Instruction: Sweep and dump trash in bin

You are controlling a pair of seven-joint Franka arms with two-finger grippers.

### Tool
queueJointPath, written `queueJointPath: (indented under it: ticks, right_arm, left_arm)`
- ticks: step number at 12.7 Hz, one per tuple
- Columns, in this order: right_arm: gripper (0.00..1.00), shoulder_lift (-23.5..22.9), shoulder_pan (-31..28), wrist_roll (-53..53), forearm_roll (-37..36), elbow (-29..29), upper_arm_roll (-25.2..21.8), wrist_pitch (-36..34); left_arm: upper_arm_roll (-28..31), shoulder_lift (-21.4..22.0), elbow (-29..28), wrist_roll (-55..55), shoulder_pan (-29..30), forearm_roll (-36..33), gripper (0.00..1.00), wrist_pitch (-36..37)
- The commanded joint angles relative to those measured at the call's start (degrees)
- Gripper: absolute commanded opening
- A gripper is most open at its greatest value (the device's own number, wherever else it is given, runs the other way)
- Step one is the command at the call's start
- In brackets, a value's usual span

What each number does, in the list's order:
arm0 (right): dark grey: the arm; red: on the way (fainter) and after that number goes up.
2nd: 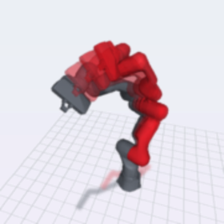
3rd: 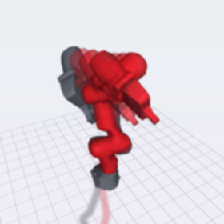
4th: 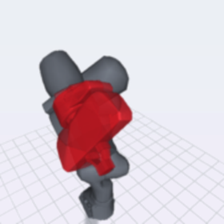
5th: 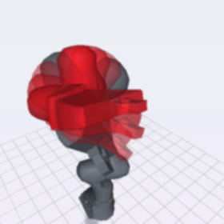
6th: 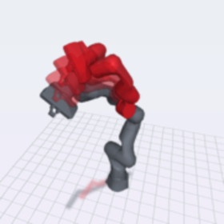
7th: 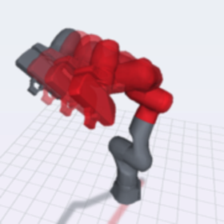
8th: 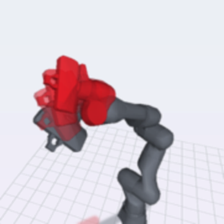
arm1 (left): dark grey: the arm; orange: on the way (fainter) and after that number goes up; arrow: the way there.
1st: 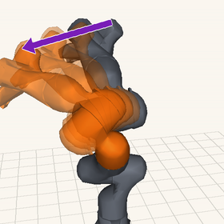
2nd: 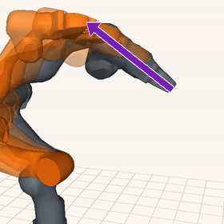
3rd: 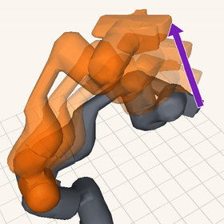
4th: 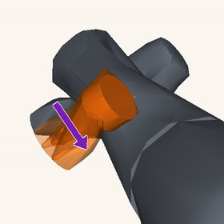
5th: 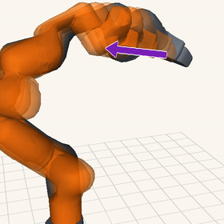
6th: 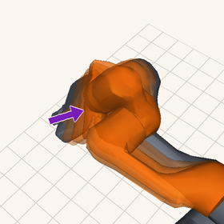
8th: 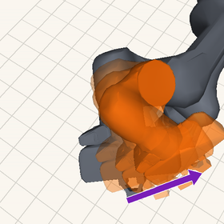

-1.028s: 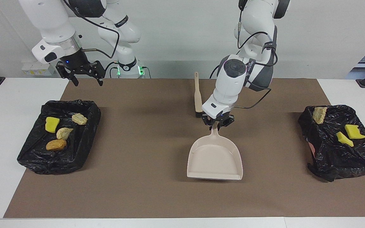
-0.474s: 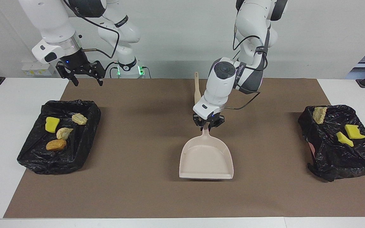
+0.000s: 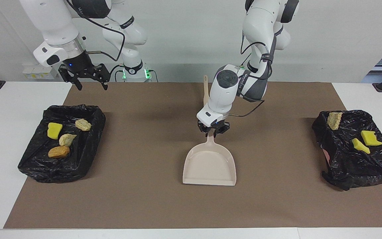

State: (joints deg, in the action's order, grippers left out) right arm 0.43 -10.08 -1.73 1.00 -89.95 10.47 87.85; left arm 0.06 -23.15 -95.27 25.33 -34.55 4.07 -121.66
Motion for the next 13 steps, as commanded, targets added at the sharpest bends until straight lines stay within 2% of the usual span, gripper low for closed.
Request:
queueJointPath:
  ticks: [1,2,3,5,8,13]
  right_arm:
    - [1.0,1.16,-0.47,-0.82,0.93,-1.11,0.16,-0.22]
    - [1.0,1.16,-0.47,-0.82,0.93,-1.11,0.16,-0.22]
    - [1.0,1.16,-0.47,-0.82,0.93,-1.11,0.16,-0.22]
    - [1.0,1.16,-0.47,-0.73,0.93,-1.11,0.16,-0.22]
    - [1.0,1.16,-0.47,-0.82,0.93,-1.11,0.16,-0.22]
    - [1.0,1.16,-0.47,-0.82,0.93,-1.11,0.16,-0.22]
  left_arm:
    - [1.08,0.83,-1.32,0.42,-0.96,0.86,0.67,-0.42]
    - [1.08,0.83,-1.23,0.42,-0.96,0.68,0.79,-0.16]
    - [1.08,1.09,-1.14,0.07,-0.78,0.33,1.0,-0.07]
    - [1.43,2.66,-1.14,-0.1,0.18,0.06,1.0,0.54]
    - [2.05,8.27,-0.97,-0.89,4.39,-0.28,1.0,5.19]
    - [2.22,20.32,0.26,-17.66,15.72,-2.22,1.0,16.17]
